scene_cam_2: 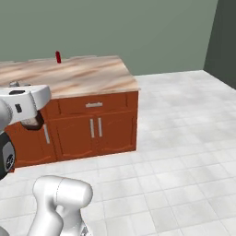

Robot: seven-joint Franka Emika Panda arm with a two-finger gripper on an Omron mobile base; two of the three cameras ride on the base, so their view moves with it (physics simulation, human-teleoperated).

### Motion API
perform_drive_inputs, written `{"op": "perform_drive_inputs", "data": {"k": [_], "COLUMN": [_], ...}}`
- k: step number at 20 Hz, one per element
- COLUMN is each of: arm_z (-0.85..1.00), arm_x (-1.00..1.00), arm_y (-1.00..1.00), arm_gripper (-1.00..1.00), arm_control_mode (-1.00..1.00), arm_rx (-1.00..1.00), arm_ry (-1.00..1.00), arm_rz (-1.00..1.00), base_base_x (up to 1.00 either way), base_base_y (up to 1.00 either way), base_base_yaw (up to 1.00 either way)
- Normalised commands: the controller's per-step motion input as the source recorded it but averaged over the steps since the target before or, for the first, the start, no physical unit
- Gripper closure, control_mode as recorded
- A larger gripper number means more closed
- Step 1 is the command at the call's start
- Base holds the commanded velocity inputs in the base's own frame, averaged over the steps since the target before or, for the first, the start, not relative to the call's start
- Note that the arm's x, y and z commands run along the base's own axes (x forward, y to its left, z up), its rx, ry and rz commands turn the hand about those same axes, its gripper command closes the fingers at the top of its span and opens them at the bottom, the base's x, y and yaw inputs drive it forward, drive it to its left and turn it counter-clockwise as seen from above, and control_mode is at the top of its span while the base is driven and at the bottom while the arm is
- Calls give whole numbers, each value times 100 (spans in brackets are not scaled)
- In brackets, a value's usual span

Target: The dining table condiment station is running low on ketchup. Refill the condiment station by opening the cabinet and taking the ketchup from the cabinet and placing it on the dining table.

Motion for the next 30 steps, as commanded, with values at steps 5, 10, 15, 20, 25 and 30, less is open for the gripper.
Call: {"op": "perform_drive_inputs", "data": {"k": [5, 10, 15, 20, 25, 30], "arm_z": [0, 0, 0, 0, 0, 0], "arm_x": [0, 0, 0, 0, 0, 0], "arm_y": [0, 0, 0, 0, 0, 0], "arm_gripper": [100, 100, 100, 100, 100, 100], "arm_control_mode": [100, 100, 100, 100, 100, 100], "arm_rx": [0, 0, 0, 0, 0, 0], "arm_ry": [0, 0, 0, 0, 0, 0], "arm_rz": [0, 0, 0, 0, 0, 0], "base_base_x": [100, 100, 100, 100, 100, 100], "base_base_y": [-97, -90, -92, -79, -63, -57], "base_base_yaw": [5, 13, 17, 23, 32, 37]}}
